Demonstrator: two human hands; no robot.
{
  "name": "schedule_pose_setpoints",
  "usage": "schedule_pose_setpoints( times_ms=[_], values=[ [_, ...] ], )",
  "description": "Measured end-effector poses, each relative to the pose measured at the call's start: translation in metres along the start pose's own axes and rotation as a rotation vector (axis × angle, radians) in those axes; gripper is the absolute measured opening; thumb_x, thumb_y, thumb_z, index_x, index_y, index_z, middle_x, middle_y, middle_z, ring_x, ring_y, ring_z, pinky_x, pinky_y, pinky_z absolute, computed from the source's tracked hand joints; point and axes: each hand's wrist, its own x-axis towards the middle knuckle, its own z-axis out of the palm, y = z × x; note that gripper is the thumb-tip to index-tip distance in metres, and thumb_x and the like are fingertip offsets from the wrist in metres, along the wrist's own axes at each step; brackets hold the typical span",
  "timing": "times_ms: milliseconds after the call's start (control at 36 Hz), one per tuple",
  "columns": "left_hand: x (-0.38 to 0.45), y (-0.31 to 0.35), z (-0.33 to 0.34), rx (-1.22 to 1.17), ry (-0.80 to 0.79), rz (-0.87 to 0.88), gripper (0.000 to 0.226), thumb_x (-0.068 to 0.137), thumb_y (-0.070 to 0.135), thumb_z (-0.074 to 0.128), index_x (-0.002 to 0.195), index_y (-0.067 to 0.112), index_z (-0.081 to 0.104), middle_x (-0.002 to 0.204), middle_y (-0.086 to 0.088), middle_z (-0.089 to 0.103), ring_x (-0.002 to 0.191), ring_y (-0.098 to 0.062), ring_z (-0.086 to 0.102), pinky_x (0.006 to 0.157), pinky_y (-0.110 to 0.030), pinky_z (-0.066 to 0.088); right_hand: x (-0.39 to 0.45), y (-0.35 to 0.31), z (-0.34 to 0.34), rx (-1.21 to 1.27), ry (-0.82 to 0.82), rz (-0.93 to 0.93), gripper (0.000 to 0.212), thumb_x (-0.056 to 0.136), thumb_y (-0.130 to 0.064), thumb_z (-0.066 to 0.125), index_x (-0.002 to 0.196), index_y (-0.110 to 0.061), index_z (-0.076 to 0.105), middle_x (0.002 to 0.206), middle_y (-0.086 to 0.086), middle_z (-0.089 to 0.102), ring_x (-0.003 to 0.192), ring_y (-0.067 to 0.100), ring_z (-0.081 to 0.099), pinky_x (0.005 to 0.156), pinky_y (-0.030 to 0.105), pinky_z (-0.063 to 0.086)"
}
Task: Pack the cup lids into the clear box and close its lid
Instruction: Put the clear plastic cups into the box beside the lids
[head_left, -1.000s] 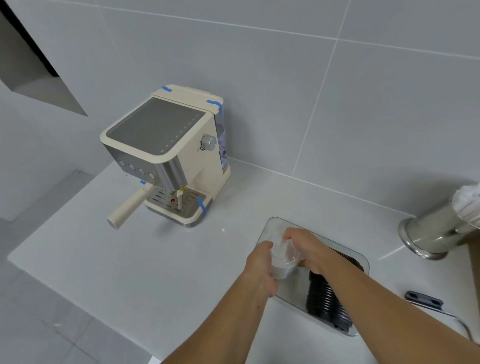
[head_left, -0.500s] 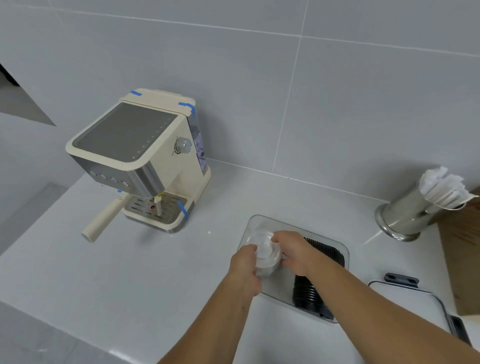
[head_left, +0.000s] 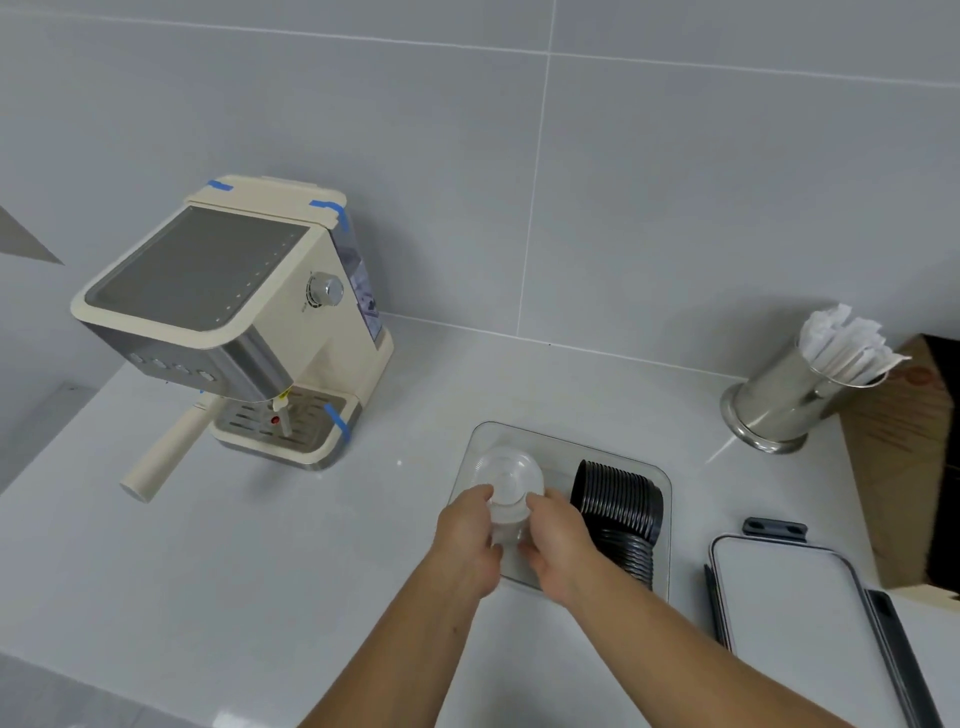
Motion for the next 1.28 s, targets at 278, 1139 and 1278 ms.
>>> schedule_pose_setpoints(
  times_ms=[278, 1139, 1278],
  values=[
    [-0.013, 0.002, -0.055, 0.575, 0.128, 0.493, 0.013, 0.093, 0.019, 0.063, 0.104, 0.020, 0.070, 0.100, 0.004, 0.071, 0.092, -0.015, 0.065, 0.085, -0.028, 0.050, 0.014, 0.010, -0.010, 0.080, -0.064, 0.026, 0.043, 0.093, -0.016, 0.054, 0.135, -0.013, 0.049, 0.131, 0.009, 0.053, 0.098, 0.020, 0.051, 0.098, 0.034, 0.046],
    [0.047, -0.003, -0.074, 1.116, 0.012, 0.607, 0.037, 0.098, 0.014, 0.043, 0.061, 0.018, 0.042, 0.057, 0.005, 0.041, 0.055, -0.012, 0.036, 0.049, -0.016, 0.030, 0.020, -0.007, 0.011, -0.315, 0.104, -0.221, 0.031, 0.091, -0.024, 0.052, 0.121, -0.021, 0.057, 0.110, 0.002, 0.062, 0.098, 0.022, 0.059, 0.082, 0.032, 0.049],
    [0.044, -0.001, -0.072, 1.130, 0.012, 0.616, 0.040, 0.099, 0.016, 0.042, 0.060, 0.022, 0.045, 0.056, 0.007, 0.043, 0.053, -0.009, 0.038, 0.045, -0.011, 0.030, 0.017, -0.010, 0.010, -0.334, 0.094, -0.234, 0.032, 0.091, -0.024, 0.051, 0.123, -0.023, 0.057, 0.110, 0.001, 0.063, 0.098, 0.021, 0.060, 0.082, 0.031, 0.048]
  ],
)
